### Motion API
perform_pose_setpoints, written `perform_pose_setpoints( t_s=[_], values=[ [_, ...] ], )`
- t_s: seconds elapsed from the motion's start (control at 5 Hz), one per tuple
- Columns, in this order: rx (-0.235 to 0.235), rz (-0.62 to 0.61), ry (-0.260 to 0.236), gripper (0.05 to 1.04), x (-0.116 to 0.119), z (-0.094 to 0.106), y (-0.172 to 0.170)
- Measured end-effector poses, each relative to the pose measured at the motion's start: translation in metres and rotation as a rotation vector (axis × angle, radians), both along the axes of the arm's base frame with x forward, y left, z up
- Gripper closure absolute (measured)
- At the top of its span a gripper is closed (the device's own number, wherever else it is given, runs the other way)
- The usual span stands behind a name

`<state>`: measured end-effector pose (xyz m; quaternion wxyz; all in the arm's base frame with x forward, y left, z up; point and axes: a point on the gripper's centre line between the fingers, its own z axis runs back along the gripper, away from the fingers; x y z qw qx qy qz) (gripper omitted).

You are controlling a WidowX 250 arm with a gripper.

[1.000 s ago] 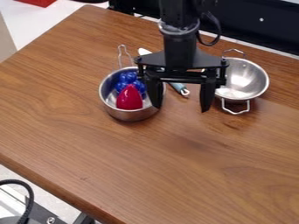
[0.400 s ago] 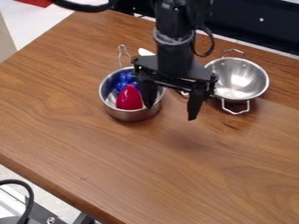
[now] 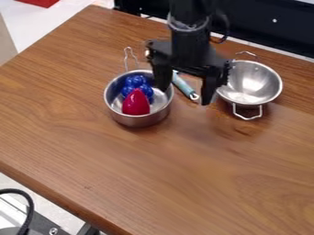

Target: Move the pot to the left side of the table

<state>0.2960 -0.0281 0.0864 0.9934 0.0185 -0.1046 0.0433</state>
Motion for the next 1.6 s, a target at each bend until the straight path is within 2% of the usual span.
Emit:
perform_pose_setpoints(
  t_s=[0.2, 0.6, 1.0, 1.2, 1.4, 1.6],
  values=[
    [-0.008, 0.035, -0.005, 0.084, 0.007, -0.005, 0.003],
    [-0.020, 0.064, 0.020, 0.084, 0.002, -0.010, 0.023],
    [-0.031, 0.050, 0.063, 0.084, 0.003, -0.028, 0.029],
    [-0.037, 0.050, 0.125, 0.085, 0.001, -0.039, 0.027],
    [-0.039, 0.075, 0.156, 0.085, 0.003, -0.049, 0.027],
    [-0.034, 0.081, 0.143, 0.133, 0.004, -0.052, 0.028]
  ],
)
